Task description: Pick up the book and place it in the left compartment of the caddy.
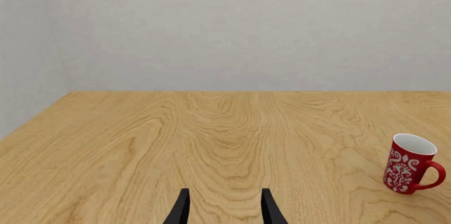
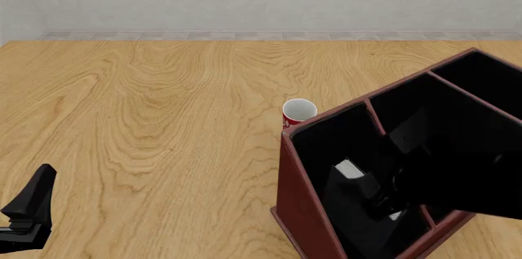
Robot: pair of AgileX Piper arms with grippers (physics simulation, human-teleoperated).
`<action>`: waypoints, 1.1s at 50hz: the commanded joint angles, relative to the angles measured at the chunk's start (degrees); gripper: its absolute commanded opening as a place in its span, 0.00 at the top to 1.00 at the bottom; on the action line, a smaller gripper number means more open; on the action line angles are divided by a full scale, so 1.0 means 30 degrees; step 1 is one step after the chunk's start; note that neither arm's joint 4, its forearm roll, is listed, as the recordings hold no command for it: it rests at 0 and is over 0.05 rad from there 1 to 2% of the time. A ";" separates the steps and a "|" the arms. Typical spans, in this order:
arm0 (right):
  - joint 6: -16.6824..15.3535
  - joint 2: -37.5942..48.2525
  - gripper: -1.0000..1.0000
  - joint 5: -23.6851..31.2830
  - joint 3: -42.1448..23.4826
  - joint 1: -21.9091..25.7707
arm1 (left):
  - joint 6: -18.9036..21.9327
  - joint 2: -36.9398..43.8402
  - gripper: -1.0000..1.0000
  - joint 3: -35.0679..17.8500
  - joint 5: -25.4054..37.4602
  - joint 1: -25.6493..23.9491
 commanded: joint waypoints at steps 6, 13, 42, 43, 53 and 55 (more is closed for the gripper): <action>-0.0299 -0.0237 0.00 0.0701 -0.0828 -0.0028 | 0.0000 0.0000 0.00 0.0000 0.0000 0.0000; -0.0447 -0.0407 0.00 0.1080 -0.1190 -0.0096 | 0.0000 0.0000 0.00 0.0000 0.0000 0.0000; -0.1640 -0.1652 0.00 0.3069 -0.3228 -0.0638 | 0.0000 0.0000 0.00 0.0000 0.0000 0.0000; -0.1697 -0.1701 0.00 0.3105 -0.3261 -0.0687 | 0.0000 0.0000 0.00 0.0000 0.0000 0.0000; -0.2109 -0.2225 0.00 0.3839 -0.3822 -0.0982 | 0.0000 0.0000 0.00 0.0000 0.0000 0.0000; -0.2216 -0.2346 0.00 0.3960 -0.3953 -0.1055 | 0.0000 0.0000 0.00 0.0000 0.0000 0.0000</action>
